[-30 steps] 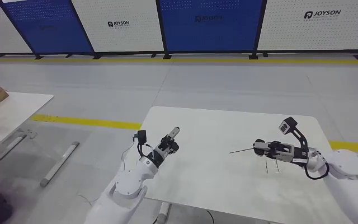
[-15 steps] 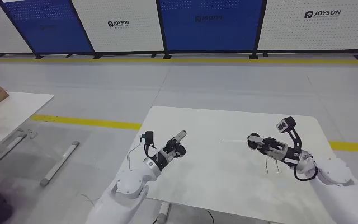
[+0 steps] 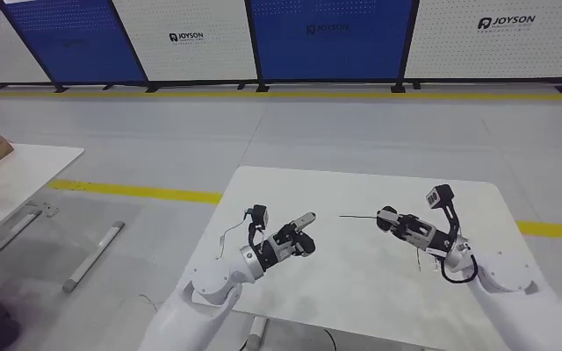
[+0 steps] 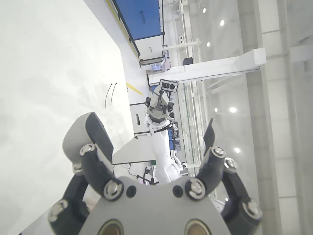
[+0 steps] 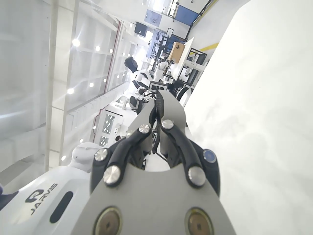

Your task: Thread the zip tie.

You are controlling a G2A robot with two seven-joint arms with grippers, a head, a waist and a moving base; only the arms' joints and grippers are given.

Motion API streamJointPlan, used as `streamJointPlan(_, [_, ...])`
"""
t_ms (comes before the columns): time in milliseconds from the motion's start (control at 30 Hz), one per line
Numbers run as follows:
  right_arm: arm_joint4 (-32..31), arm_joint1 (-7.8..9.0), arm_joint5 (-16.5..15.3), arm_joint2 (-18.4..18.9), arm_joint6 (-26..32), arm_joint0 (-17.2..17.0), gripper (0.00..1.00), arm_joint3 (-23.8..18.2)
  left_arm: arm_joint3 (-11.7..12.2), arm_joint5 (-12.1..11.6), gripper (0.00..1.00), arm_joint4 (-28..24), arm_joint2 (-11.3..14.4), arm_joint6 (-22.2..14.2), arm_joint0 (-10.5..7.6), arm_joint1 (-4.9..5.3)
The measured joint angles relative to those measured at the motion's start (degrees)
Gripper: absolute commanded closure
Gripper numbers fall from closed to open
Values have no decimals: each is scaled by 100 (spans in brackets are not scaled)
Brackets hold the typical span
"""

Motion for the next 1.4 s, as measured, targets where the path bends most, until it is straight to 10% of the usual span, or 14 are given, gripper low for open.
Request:
streamJointPlan(533, [-1246, -364, 113, -515, -1915, -90, 100, -458, 217, -105, 0, 94, 726, 578, -505, -117])
streamJointPlan(867, [-1242, -364, 109, -513, -1917, -91, 100, -457, 225, -95, 0, 87, 731, 569, -506, -119])
streamJointPlan(1167, [-1243, -364, 109, -513, -1917, -91, 100, -457, 908, 143, 0, 489, 1285, 1471, -1356, -276])
streamJointPlan(1400, [-1276, -370, 160, -501, -1956, -122, 100, -471, 917, 150, 0, 506, 1291, 1485, -1361, -277])
